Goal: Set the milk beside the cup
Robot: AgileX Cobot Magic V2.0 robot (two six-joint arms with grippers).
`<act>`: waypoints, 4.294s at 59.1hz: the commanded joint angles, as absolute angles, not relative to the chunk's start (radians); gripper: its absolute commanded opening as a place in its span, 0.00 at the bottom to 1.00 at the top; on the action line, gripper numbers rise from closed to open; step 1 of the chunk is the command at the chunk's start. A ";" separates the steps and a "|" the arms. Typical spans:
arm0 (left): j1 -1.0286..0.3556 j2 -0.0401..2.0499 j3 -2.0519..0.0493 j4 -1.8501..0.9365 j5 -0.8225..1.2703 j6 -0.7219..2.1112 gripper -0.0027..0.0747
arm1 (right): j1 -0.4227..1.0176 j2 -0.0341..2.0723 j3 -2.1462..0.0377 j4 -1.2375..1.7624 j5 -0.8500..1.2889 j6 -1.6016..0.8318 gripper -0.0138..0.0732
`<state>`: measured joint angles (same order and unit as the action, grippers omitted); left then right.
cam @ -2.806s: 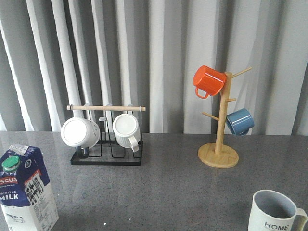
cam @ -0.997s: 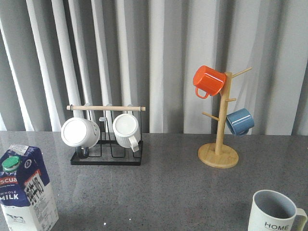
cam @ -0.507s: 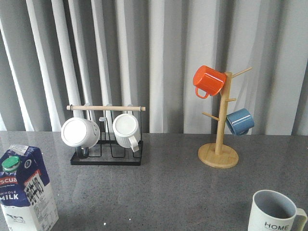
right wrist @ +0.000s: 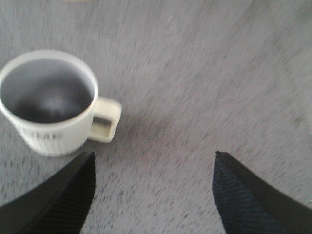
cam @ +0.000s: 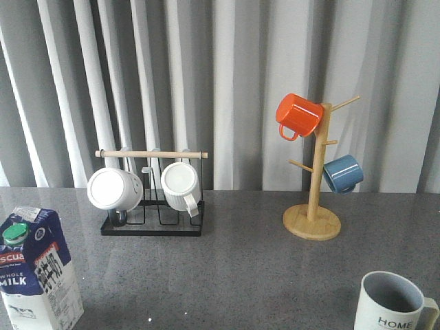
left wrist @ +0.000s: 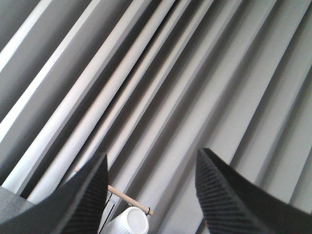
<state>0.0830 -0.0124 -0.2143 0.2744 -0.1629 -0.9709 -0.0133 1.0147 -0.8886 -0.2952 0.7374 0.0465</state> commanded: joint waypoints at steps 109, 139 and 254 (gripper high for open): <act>0.078 -0.022 -0.248 0.275 -0.213 -0.975 0.55 | 0.161 1.270 -0.817 -0.430 0.000 0.280 0.15; 0.078 -0.022 -0.248 0.275 -0.213 -0.975 0.55 | 0.325 1.460 -0.840 -0.386 0.025 0.277 0.20; -0.188 0.419 -0.839 0.463 0.294 -0.641 0.60 | 0.324 0.303 -0.420 -0.025 0.668 -0.090 0.15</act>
